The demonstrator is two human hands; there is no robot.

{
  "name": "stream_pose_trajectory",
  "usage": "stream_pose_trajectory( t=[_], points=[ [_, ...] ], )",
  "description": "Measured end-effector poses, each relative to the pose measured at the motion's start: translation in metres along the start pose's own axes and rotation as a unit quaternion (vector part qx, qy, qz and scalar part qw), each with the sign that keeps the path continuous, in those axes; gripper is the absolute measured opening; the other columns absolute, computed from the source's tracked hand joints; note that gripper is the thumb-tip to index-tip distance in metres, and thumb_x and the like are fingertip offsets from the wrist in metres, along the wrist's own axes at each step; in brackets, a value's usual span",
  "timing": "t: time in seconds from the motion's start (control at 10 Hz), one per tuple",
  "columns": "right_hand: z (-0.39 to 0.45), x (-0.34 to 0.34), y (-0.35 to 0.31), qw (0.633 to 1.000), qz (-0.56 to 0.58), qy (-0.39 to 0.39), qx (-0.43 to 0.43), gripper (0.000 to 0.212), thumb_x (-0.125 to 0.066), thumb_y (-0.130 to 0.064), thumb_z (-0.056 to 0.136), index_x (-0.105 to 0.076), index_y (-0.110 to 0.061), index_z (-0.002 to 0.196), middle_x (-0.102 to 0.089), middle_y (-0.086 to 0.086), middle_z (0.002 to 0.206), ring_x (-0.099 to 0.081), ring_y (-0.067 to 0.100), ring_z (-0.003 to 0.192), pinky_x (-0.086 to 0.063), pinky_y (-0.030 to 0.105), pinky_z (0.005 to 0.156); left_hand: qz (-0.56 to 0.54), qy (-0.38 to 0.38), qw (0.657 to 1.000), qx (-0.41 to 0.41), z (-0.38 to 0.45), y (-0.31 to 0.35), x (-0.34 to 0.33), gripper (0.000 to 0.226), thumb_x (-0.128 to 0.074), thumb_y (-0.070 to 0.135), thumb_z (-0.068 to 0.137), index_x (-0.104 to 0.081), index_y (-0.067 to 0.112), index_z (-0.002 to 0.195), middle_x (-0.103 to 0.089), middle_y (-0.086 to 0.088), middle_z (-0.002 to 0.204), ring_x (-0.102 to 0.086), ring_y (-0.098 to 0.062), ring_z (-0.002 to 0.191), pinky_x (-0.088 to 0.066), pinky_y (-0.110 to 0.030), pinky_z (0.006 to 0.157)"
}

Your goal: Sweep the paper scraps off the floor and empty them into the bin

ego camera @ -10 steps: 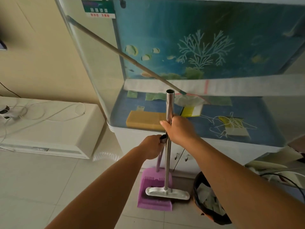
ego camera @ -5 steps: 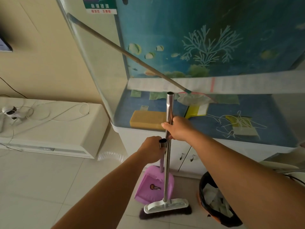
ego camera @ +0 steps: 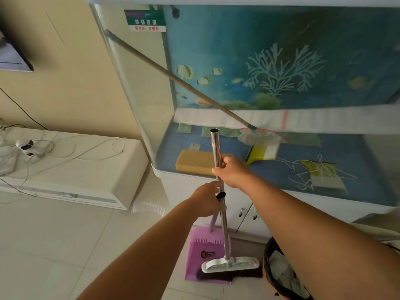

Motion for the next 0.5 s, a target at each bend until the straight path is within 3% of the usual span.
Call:
stream_pose_trajectory(
  t=[0.1,0.3,0.5],
  points=[
    [-0.004,0.002,-0.002,1.0,-0.003,0.001,0.001,0.041,-0.061,-0.032,0.086,-0.058,-0.014,0.122,-0.064,0.002,0.107,-0.058,0.016,0.087,-0.042,0.02,0.062,-0.015,-0.03,0.999,0.023,-0.003,-0.002,0.004,0.084,-0.074,0.019,0.075,-0.032,0.018,0.148,-0.041,-0.004,0.147,-0.055,-0.028,0.121,-0.05,-0.028,0.081],
    [-0.016,0.011,-0.002,1.0,0.0,0.009,0.001,0.06,-0.064,-0.032,0.079,-0.05,-0.013,0.134,-0.06,0.006,0.129,-0.06,0.023,0.11,-0.051,0.031,0.085,-0.097,-0.026,0.994,0.036,-0.017,-0.001,0.012,0.101,-0.077,0.019,0.075,-0.016,0.018,0.155,-0.031,-0.005,0.154,-0.047,-0.022,0.129,-0.051,-0.028,0.085],
    [-0.034,0.025,-0.008,0.999,0.028,0.031,0.015,0.066,-0.061,-0.04,0.084,-0.044,-0.009,0.14,-0.054,0.009,0.139,-0.053,0.026,0.124,-0.044,0.035,0.097,-0.127,0.029,0.991,0.033,-0.039,0.006,0.024,0.101,-0.077,0.039,0.073,-0.019,0.02,0.154,-0.035,-0.002,0.152,-0.048,-0.013,0.11,-0.043,-0.02,0.077]
  ],
)
Point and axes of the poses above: each hand's wrist, its own z-axis towards the middle knuckle, its own x-axis out of the back of the hand, y = z × x, the point moved 2 cm from there along z, towards the middle knuckle
